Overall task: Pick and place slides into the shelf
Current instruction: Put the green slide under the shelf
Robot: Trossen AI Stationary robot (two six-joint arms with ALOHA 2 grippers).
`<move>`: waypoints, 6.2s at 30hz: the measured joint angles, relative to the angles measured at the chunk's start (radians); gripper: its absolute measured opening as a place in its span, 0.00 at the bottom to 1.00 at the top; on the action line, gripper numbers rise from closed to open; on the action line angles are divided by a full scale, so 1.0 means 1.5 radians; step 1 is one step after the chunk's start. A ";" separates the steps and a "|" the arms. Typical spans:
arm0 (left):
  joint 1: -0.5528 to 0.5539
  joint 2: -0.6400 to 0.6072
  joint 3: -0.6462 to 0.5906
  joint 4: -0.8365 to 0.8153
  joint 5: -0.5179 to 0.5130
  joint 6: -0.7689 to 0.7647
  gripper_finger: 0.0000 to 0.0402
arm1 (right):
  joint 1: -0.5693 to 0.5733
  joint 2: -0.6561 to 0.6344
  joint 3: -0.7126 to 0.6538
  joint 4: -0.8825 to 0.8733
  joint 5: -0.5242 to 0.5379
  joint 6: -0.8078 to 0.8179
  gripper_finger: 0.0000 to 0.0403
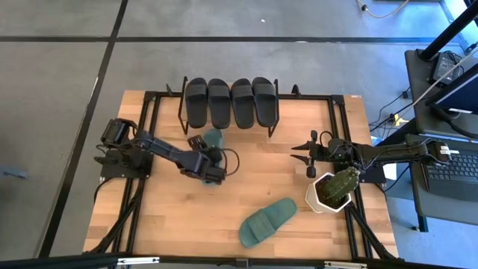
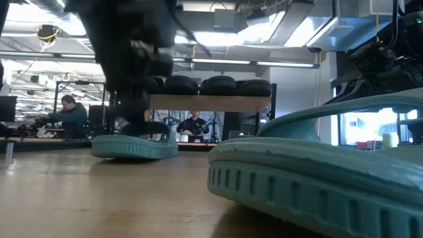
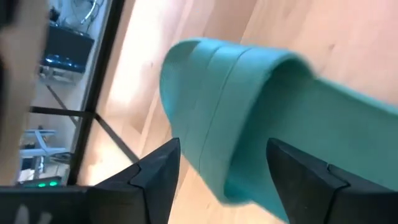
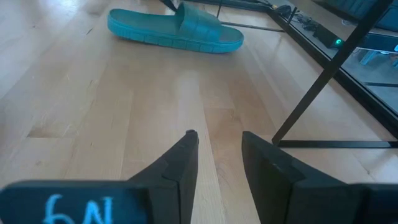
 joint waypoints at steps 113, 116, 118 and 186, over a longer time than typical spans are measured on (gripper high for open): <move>-0.217 -0.050 -0.503 1.115 0.076 0.051 0.57 | 0.000 0.000 0.000 -0.005 0.000 0.000 0.31; -0.189 -0.050 -0.503 1.115 0.073 0.078 0.57 | 0.000 0.000 0.000 -0.005 0.000 0.000 0.31; -0.169 -0.050 -0.503 1.108 0.074 0.092 0.57 | 0.000 0.000 0.000 -0.005 0.000 0.000 0.31; -0.125 -0.220 -0.502 1.252 0.420 0.410 0.57 | 0.006 0.029 0.110 -0.001 -0.135 -0.066 0.31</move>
